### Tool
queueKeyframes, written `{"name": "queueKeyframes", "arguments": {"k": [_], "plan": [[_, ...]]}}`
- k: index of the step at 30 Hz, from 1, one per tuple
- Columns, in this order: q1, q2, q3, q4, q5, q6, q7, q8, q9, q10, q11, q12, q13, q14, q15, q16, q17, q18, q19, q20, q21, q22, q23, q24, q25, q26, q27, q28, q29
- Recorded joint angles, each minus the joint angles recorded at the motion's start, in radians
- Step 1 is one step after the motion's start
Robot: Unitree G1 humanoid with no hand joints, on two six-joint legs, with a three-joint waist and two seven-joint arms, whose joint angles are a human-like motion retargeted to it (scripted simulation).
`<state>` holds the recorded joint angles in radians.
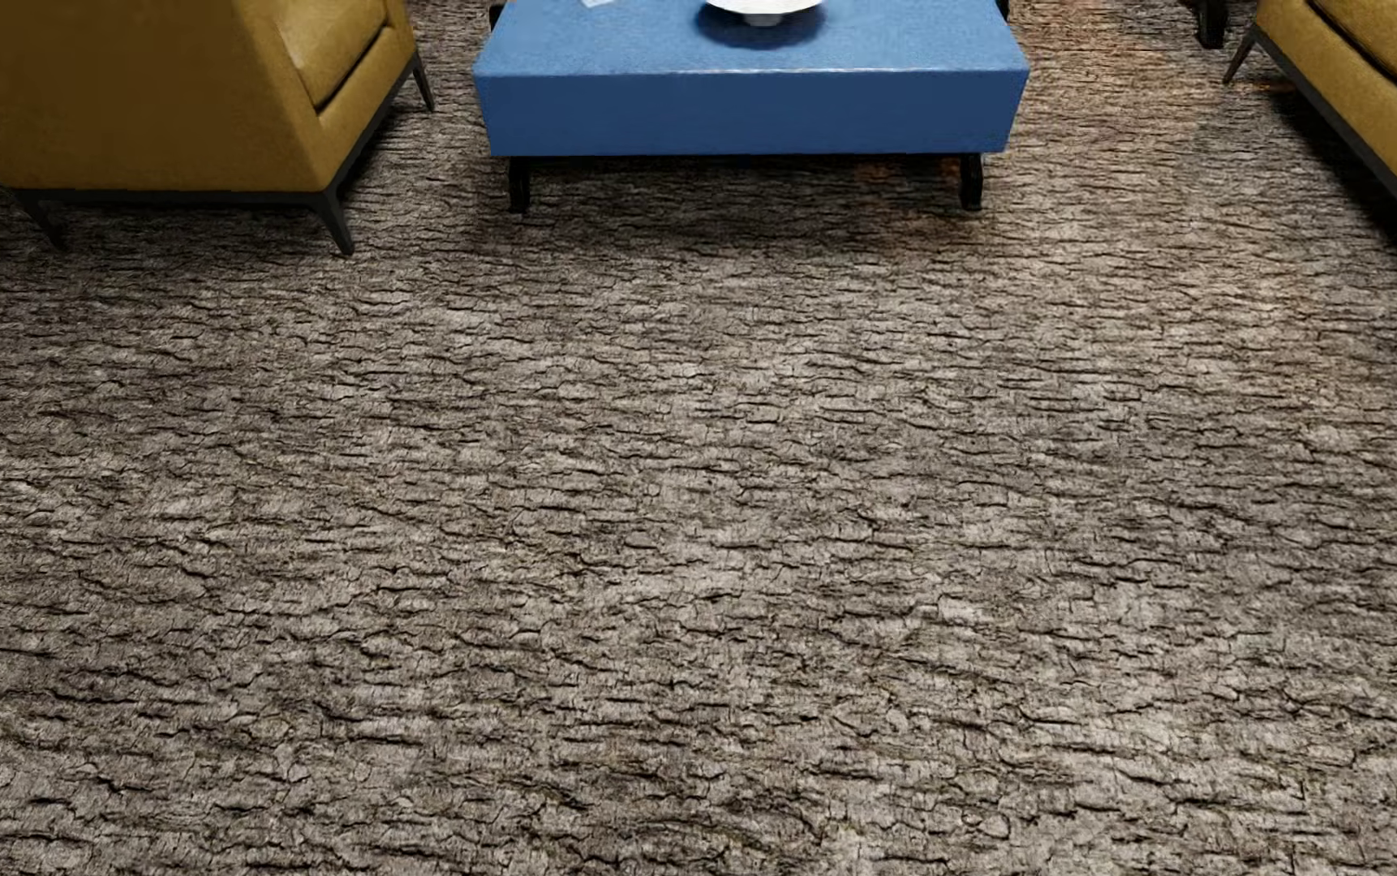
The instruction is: Go to the dark blue coffeetable
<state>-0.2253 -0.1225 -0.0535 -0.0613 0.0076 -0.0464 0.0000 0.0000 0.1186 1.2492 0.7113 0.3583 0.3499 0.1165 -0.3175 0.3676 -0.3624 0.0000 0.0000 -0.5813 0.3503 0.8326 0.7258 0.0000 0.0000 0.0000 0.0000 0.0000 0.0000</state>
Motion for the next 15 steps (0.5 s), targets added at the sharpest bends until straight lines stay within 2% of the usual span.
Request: {"name": "queueKeyframes", "arguments": {"k": [1,2,3,4,5,6,7,8,9,10,11,13,14,15], "plan": [[-0.071,0.116,0.075,-0.016,-0.01,-0.006,0.0,0.0,-0.001,-0.204,-0.082,0.025,-0.032,0.094,0.024,0.027,-0.013,0.0,0.0,-0.105,0.0,0.016,-0.074,0.0,0.0,0.0,0.0,0.0,0.0],[-0.143,0.213,0.131,-0.025,-0.028,-0.011,0.0,0.0,0.002,-0.404,-0.133,0.059,-0.072,0.162,0.028,0.038,-0.021,0.0,0.0,-0.139,-0.042,0.018,-0.143,0.0,0.0,0.0,0.0,0.0,0.0],[-0.184,0.308,0.191,-0.023,-0.041,-0.014,0.0,0.0,0.001,-0.611,-0.19,0.093,-0.113,0.099,0.004,0.047,-0.039,0.0,0.0,-0.152,-0.076,0.023,-0.208,0.0,0.0,0.0,0.0,0.0,0.0],[-0.226,0.389,0.232,-0.023,-0.05,-0.017,0.0,0.0,-0.012,-0.776,-0.22,0.125,-0.161,-0.155,-0.038,0.058,-0.056,0.0,0.0,-0.16,-0.094,0.021,-0.255,0.0,0.0,0.0,0.0,0.0,0.0],[-0.28,0.455,0.271,-0.011,-0.07,-0.029,0.0,0.0,-0.017,-0.78,-0.229,0.151,-0.208,-0.437,-0.073,0.077,-0.073,0.0,0.0,-0.183,-0.101,0.011,-0.291,0.0,0.0,0.0,0.0,0.0,0.0],[-0.316,0.509,0.338,0.015,-0.103,-0.033,0.0,0.0,-0.017,-0.764,-0.231,0.166,-0.228,-0.53,-0.078,0.079,-0.08,0.0,0.0,-0.182,-0.169,0.038,-0.31,0.0,0.0,0.0,0.0,0.0,0.0],[-0.349,0.545,0.4,0.026,-0.154,-0.035,0.0,0.0,-0.006,-0.775,-0.197,0.175,-0.239,-0.401,-0.018,0.077,-0.087,0.0,0.0,-0.186,-0.184,0.065,-0.304,0.0,0.0,0.0,0.0,0.0,0.0],[-0.381,0.569,0.429,0.033,-0.174,-0.03,0.0,0.0,-0.017,-0.697,-0.155,0.189,-0.22,-0.11,0.134,0.063,-0.088,0.0,0.0,-0.167,-0.193,0.092,-0.284,0.0,0.0,0.0,0.0,0.0,0.0],[-0.425,0.51,0.403,-0.023,-0.237,-0.081,0.0,0.0,-0.042,-0.613,-0.02,0.195,-0.203,0.128,0.376,0.051,-0.065,0.0,0.0,-0.165,-0.181,0.125,-0.242,0.0,0.0,0.0,0.0,0.0,0.0],[-0.397,0.482,0.34,-0.065,-0.233,-0.089,0.0,0.0,-0.03,-0.498,0.134,0.173,-0.169,0.147,0.567,0.047,-0.045,0.0,0.0,-0.191,-0.166,0.154,-0.175,0.0,0.0,0.0,0.0,0.0,0.0],[-0.336,0.352,0.279,-0.111,-0.237,-0.102,0.0,0.0,-0.03,-0.483,0.36,0.14,-0.147,0.1,0.581,0.04,-0.024,0.0,0.0,-0.195,-0.135,0.149,-0.114,0.0,0.0,0.0,0.0,0.0,0.0],[-0.091,0.157,0.14,-0.176,-0.197,-0.086,0.0,0.0,-0.007,-0.578,0.645,0.057,-0.084,-0.008,0.267,0.034,0.0,0.0,0.0,-0.138,-0.01,0.085,0.021,0.0,0.0,0.0,0.0,0.0,0.0],[0.033,0.051,0.061,-0.172,-0.157,-0.06,0.0,0.0,-0.002,-0.636,0.68,0.016,-0.047,-0.076,0.15,0.03,0.007,0.0,0.0,-0.075,0.048,0.037,0.089,0.0,0.0,0.0,0.0,0.0,0.0],[0.173,-0.044,0.005,-0.175,-0.139,-0.045,0.0,0.0,0.002,-0.713,0.634,-0.029,0.008,-0.159,0.098,0.04,0.008,0.0,0.0,-0.045,0.087,-0.033,0.146,0.0,0.0,0.0,0.0,0.0,0.0]]}}
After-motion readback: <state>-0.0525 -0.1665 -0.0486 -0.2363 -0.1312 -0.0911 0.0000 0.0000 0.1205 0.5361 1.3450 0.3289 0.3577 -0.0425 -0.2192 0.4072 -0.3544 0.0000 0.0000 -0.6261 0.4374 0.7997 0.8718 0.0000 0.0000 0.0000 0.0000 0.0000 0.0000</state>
